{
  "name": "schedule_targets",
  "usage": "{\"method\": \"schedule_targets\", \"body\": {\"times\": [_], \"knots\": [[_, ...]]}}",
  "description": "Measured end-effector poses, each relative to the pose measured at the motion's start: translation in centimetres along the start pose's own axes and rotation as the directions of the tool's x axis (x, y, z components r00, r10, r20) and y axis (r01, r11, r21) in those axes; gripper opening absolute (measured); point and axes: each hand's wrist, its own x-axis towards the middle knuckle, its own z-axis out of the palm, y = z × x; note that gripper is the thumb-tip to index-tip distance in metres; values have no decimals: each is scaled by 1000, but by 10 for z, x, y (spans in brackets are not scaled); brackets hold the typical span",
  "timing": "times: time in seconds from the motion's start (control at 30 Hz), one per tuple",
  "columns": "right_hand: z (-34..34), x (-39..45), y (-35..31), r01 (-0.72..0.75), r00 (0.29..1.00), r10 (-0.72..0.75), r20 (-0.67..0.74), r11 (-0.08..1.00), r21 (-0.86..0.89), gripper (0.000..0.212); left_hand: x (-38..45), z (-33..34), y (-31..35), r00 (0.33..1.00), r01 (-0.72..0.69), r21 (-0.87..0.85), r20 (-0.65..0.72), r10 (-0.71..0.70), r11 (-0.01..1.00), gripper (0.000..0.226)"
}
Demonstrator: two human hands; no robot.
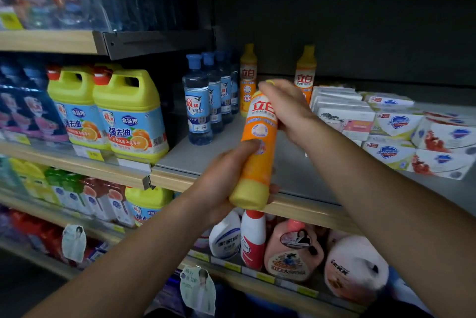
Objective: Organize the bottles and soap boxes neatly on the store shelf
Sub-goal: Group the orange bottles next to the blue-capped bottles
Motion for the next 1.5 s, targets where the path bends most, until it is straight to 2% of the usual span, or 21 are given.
{"method": "schedule_targets", "body": {"times": [0.07,0.13,0.17,0.23,0.3,0.33,0.4,0.43,0.5,0.57,0.7,0.8,0.9,0.97,1.0,1.07,1.17,1.23,1.3,1.43,1.5], "knots": [[-4,-3,-13,214,966,-237,-109,959,-187,27,10,-11,-13,957,-186,405,-133,258,895,37],[-2,-7,-23,334,902,-400,-164,885,-324,34,19,-19,-27,842,-307,747,-75,534,590,51],[0,-8,-27,367,872,-457,-177,848,-382,38,25,-20,-33,787,-322,816,-51,615,480,61],[5,-10,-32,414,828,-535,-168,786,-460,44,33,-18,-37,709,-332,837,-82,700,434,69],[6,-11,-35,431,842,-528,-116,784,-446,50,34,-13,-38,713,-381,762,-118,691,524,58],[5,-10,-36,406,879,-470,-84,829,-384,52,32,-9,-37,761,-416,650,-134,635,636,51],[-1,-7,-35,257,965,-261,-3,950,-177,45,24,1,-28,907,-371,185,-139,398,910,48],[-4,-6,-32,138,989,-136,52,989,-44,39,21,4,-23,963,-267,-101,-72,261,958,54],[-8,-6,-22,-127,977,87,195,971,204,38,13,6,-12,979,-38,-474,158,128,880,59],[-12,-7,-10,-327,905,191,379,883,336,50,5,5,-3,929,101,-592,343,137,800,57],[-15,-10,3,-407,837,76,542,749,522,60,4,0,-9,847,184,-589,501,177,787,75],[-13,-10,-1,-345,867,35,497,762,548,56,11,-6,-15,821,158,-500,545,168,851,75],[-19,-9,-17,-183,941,39,336,894,410,44,19,-13,-17,926,-40,-331,342,160,943,69],[-23,-13,-29,-14,977,-25,214,984,180,32,26,-16,-20,970,-220,2,105,218,976,63],[-22,-15,-35,72,984,-77,160,997,35,26,29,-17,-22,959,-277,211,8,282,937,59],[-17,-20,-43,224,974,-208,94,951,-212,27,33,-16,-23,904,-357,498,-30,427,790,47],[-4,-25,-47,336,935,-353,33,854,-397,37,45,-12,-23,796,-403,682,-68,601,611,49],[0,-26,-47,360,914,-405,12,800,-480,48,51,-10,-18,753,-439,648,-113,648,623,56],[-1,-25,-46,382,905,-424,20,792,-476,48,54,-11,-17,788,-489,509,-91,609,708,53],[-13,-20,-42,268,941,-230,246,955,-131,22,53,-13,-21,896,-443,153,49,441,883,49],[-16,-16,-34,196,941,-173,289,979,-53,12,55,-13,-21,918,-388,5,95,386,922,49]]}}
